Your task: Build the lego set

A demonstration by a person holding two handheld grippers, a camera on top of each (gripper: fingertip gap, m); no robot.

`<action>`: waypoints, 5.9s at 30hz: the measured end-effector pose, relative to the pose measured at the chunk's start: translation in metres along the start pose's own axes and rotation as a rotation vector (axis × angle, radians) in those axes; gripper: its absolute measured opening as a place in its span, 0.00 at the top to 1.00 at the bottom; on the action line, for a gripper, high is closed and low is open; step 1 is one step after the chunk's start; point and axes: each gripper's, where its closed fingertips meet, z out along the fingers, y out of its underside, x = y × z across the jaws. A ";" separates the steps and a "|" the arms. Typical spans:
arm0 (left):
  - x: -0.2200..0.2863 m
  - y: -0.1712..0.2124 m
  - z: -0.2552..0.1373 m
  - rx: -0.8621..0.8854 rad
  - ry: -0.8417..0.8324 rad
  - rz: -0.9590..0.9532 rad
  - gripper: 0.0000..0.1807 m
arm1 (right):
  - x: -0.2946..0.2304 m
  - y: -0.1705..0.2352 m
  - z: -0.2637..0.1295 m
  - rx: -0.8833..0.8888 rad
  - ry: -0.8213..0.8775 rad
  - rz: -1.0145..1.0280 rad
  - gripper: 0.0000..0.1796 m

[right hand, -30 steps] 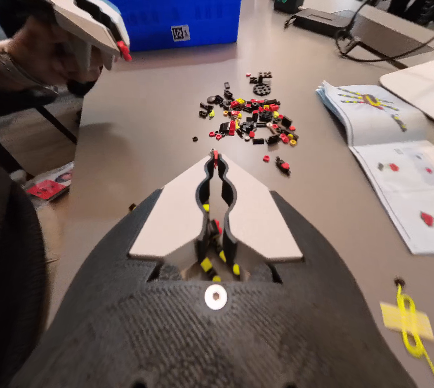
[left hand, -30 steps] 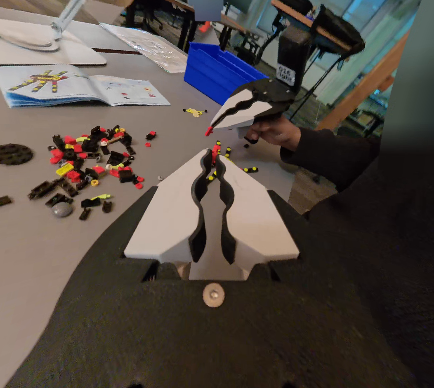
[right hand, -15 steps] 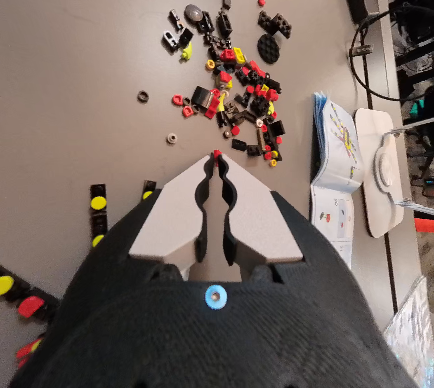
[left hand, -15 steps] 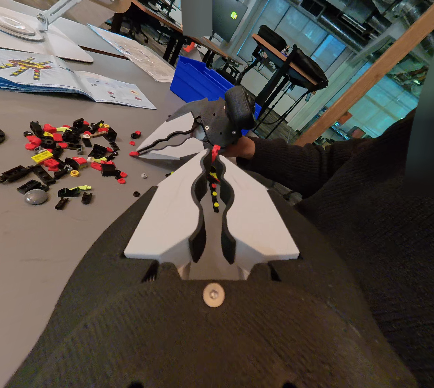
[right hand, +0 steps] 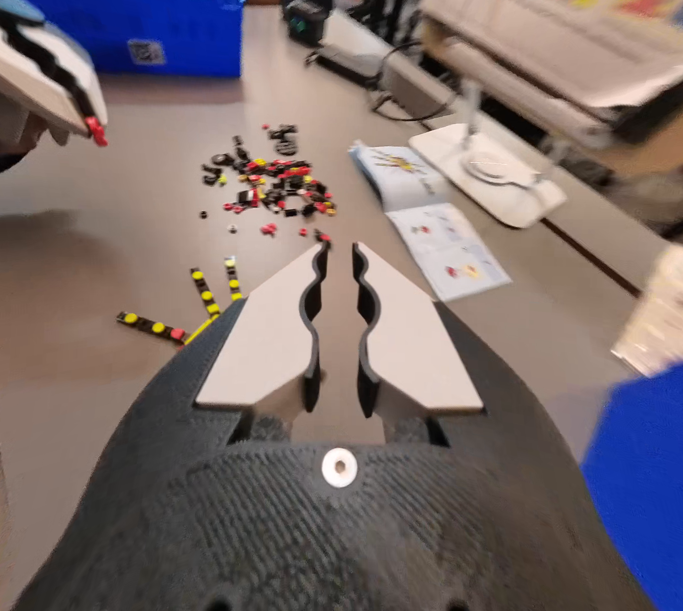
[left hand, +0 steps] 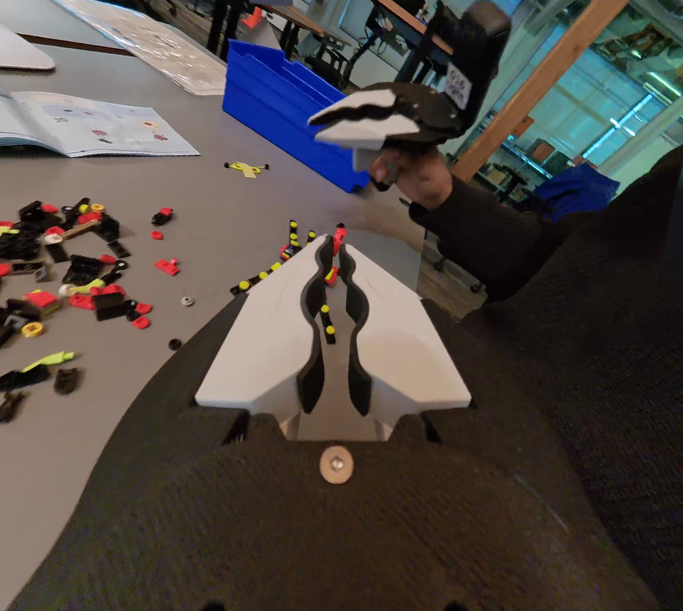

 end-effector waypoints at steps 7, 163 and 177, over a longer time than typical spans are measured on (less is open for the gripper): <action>0.032 0.033 0.068 -0.199 0.119 0.132 1.00 | 0.016 0.036 -0.118 0.142 0.170 0.246 0.94; 0.063 0.025 0.070 -0.165 0.411 0.052 0.93 | -0.049 0.170 -0.097 -0.511 -0.295 -0.054 0.92; 0.059 0.023 0.070 -0.161 0.417 0.009 0.94 | -0.031 0.140 -0.100 -0.434 -0.159 0.175 0.84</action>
